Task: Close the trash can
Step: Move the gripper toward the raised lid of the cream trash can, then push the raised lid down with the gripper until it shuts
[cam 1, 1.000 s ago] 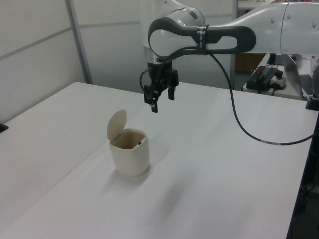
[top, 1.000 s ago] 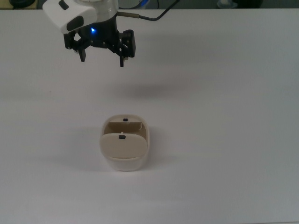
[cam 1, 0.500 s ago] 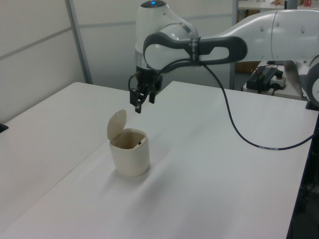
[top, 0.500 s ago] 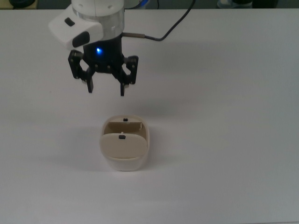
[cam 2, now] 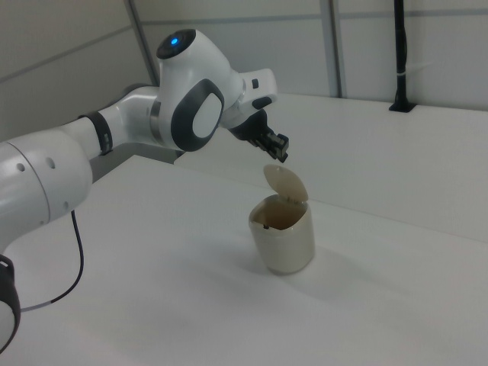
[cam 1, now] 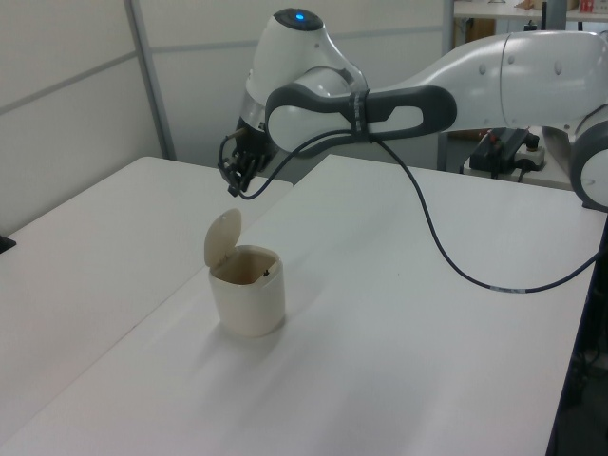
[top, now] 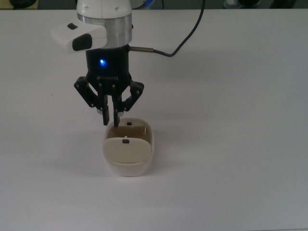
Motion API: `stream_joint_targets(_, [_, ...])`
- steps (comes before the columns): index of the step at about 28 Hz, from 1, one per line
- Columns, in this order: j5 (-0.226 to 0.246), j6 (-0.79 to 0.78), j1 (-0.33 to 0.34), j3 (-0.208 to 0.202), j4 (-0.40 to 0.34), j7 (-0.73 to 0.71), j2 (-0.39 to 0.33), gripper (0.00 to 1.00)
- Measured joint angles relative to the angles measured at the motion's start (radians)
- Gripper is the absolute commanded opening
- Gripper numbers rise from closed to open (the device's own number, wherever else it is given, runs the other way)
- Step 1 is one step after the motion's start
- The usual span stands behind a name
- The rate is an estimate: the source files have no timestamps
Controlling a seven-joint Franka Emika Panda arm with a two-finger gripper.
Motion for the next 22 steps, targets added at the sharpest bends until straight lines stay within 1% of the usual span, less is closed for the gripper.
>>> stream_joint_targets(3, [-0.003, 0.056, 0.011, 0.000, -0.001, 0.024, 0.021, 0.05])
stream_joint_targets(5, [-0.013, 0.085, 0.020, 0.000, -0.001, 0.037, 0.037, 0.05])
stream_joint_targets(13, [-0.097, 0.160, 0.050, 0.000, 0.001, 0.109, 0.115, 0.05])
stream_joint_targets(16, [-0.108, 0.163, 0.052, 0.000, 0.002, 0.110, 0.126, 0.05])
stream_joint_targets(19, [-0.111, 0.160, 0.052, 0.000, 0.005, 0.109, 0.125, 0.02])
stream_joint_targets(22, [-0.111, 0.109, 0.052, 0.000, 0.004, 0.087, 0.125, 0.00])
